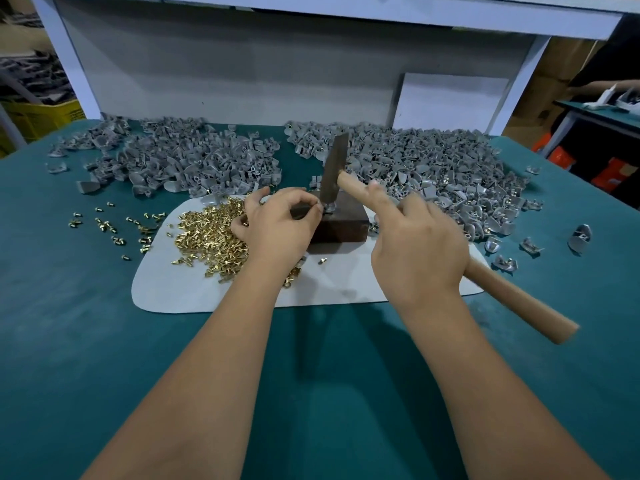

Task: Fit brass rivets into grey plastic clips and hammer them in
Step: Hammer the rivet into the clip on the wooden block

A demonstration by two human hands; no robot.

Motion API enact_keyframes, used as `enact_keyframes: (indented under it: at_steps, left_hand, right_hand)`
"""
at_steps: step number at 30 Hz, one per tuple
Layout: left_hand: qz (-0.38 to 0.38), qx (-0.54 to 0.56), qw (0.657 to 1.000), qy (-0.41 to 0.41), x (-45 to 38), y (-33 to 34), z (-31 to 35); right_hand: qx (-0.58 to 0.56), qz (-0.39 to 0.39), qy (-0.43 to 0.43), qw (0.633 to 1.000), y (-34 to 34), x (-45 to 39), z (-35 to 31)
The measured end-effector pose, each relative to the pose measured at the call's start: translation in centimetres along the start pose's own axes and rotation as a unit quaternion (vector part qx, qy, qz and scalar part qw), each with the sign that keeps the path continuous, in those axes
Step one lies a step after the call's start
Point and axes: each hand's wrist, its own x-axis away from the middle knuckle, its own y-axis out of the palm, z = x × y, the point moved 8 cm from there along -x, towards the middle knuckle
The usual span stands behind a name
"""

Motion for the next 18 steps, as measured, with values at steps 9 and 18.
enact_keyframes:
  at_steps: [9, 18]
  left_hand:
    - [-0.008, -0.001, 1.000, 0.002, -0.16, 0.31, -0.19]
    - [0.008, -0.006, 1.000, 0.003, -0.28, 0.28, -0.19]
  right_hand:
    - [0.005, 0.006, 0.015, 1.000, -0.02, -0.03, 0.22]
    - [-0.015, 0.022, 0.016, 1.000, -0.43, 0.01, 0.13]
